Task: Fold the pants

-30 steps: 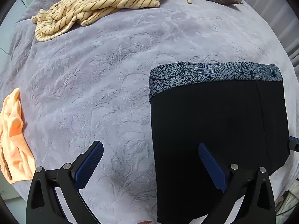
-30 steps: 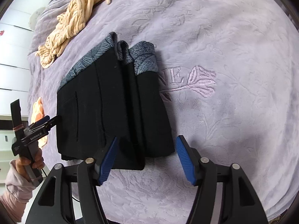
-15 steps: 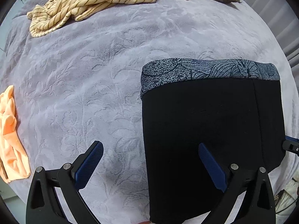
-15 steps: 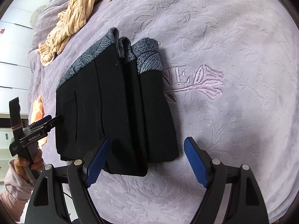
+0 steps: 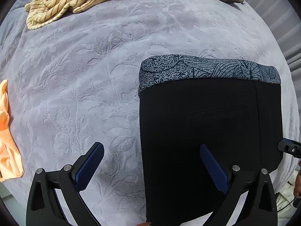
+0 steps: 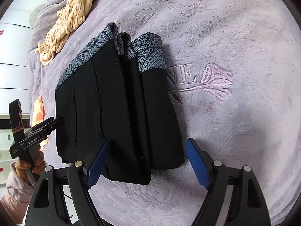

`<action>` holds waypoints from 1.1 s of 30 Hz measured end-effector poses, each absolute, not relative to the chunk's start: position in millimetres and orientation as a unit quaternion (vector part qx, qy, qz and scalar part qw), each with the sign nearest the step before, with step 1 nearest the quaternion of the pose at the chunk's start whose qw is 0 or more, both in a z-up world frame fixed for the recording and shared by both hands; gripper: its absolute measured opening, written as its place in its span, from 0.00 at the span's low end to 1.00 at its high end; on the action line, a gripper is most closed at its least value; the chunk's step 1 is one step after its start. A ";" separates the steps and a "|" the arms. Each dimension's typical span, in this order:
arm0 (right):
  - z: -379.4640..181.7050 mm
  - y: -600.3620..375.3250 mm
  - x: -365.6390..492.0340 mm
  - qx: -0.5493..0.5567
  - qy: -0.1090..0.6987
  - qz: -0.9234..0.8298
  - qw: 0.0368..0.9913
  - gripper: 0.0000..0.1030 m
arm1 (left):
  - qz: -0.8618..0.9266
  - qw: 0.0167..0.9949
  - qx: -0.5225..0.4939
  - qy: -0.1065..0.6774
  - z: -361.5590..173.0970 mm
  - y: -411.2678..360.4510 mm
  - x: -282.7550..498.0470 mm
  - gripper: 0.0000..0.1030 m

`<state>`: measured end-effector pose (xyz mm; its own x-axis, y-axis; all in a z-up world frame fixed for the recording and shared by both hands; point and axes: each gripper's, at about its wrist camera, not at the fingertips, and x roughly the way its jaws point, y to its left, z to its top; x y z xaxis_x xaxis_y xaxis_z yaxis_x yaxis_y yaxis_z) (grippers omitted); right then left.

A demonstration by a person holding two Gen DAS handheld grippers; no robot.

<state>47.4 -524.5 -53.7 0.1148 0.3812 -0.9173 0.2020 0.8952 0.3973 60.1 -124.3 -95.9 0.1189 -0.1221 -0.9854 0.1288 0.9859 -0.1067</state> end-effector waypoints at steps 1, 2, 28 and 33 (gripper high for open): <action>-54.0 -524.7 48.3 0.220 0.662 0.066 0.714 0.82 | -0.089 0.748 -0.001 0.658 -95.7 -123.6 60.6 0.99; -54.3 -524.8 49.3 0.221 0.661 0.069 0.713 0.82 | -0.098 0.747 -0.009 0.658 -95.1 -122.3 61.1 0.99; -111.6 -539.8 98.3 0.397 0.655 0.176 0.618 0.63 | -0.206 0.721 -0.177 0.638 -121.7 -109.2 54.5 0.64; -80.1 -532.4 88.7 0.421 0.633 0.190 0.622 0.48 | -0.224 0.723 -0.179 0.629 -89.7 -87.7 39.1 0.60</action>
<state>88.7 -532.4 -80.1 0.1265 0.7691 -0.6265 0.2959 0.5735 0.7639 39.1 -87.7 -89.7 0.1084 -0.5485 -0.8291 0.0983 0.8358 -0.5401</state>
